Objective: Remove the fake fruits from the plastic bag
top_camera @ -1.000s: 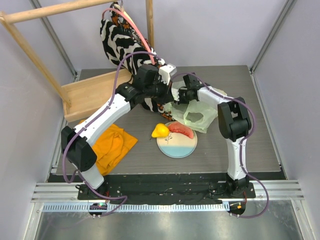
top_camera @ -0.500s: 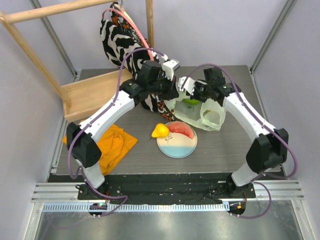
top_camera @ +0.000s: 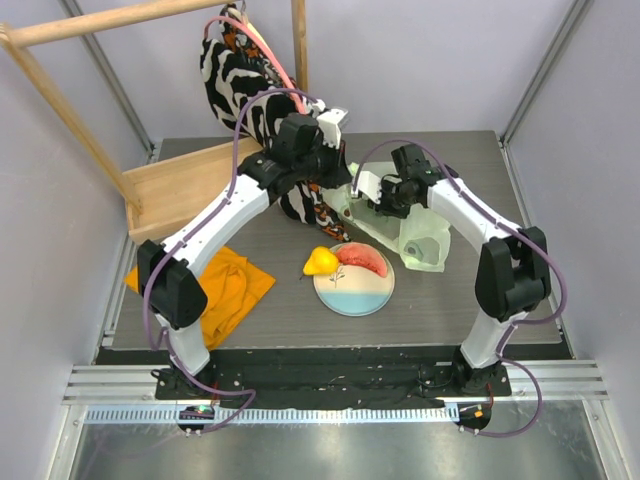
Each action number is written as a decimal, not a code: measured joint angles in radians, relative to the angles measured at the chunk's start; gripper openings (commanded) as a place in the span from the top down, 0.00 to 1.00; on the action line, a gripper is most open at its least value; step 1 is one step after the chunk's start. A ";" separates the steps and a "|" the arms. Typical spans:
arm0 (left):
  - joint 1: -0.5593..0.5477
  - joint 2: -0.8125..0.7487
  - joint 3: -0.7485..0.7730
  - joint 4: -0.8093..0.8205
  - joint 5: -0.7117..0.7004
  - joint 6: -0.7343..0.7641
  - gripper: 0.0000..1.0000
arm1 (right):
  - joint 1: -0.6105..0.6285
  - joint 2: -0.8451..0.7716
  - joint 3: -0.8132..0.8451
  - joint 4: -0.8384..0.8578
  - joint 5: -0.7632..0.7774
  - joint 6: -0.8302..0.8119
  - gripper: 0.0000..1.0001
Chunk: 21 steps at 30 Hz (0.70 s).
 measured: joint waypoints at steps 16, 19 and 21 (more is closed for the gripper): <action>0.001 -0.040 -0.009 -0.001 -0.085 -0.042 1.00 | -0.044 0.232 0.109 0.146 0.060 -0.132 0.35; 0.001 -0.040 -0.018 -0.001 -0.072 -0.043 1.00 | -0.044 0.298 0.165 0.163 0.059 -0.167 0.35; 0.001 -0.040 -0.028 -0.001 -0.061 -0.044 1.00 | -0.045 0.362 0.227 0.164 0.059 -0.188 0.39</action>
